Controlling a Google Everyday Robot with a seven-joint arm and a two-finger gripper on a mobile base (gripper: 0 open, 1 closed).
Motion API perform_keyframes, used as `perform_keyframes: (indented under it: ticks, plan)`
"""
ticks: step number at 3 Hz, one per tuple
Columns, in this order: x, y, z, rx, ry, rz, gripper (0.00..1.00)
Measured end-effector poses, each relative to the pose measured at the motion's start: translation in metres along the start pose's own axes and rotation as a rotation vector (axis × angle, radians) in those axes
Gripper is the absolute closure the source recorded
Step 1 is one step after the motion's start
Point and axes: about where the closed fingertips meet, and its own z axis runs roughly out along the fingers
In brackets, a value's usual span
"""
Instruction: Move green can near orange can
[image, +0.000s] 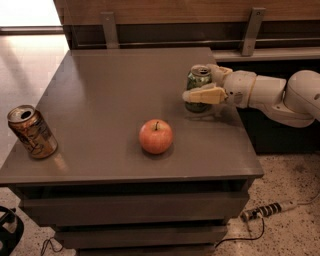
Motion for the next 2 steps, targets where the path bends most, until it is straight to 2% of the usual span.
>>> perform_keyframes:
  ticks: [2]
  plan:
    - [-0.0012, 0.0031, 0.0049, -0.009, -0.001, -0.001, 0.64]
